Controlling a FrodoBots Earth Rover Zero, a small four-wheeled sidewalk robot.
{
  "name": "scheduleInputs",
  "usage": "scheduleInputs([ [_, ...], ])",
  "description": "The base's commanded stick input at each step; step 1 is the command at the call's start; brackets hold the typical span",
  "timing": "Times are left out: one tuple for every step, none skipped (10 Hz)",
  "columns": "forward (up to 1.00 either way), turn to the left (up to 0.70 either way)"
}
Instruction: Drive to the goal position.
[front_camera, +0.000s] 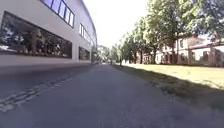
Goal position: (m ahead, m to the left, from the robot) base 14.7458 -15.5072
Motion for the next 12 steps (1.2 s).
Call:
scheduleInputs([
  [0.45,0.00],
  [0.45,0.00],
  [0.45,0.00],
  [0.45,0.00],
  [0.45,0.00],
  [0.45,0.00],
  [0.45,0.00],
  [0.45,0.00],
  [0.45,0.00],
  [0.45,0.00],
  [0.45,0.00],
  [0.45,0.00],
])
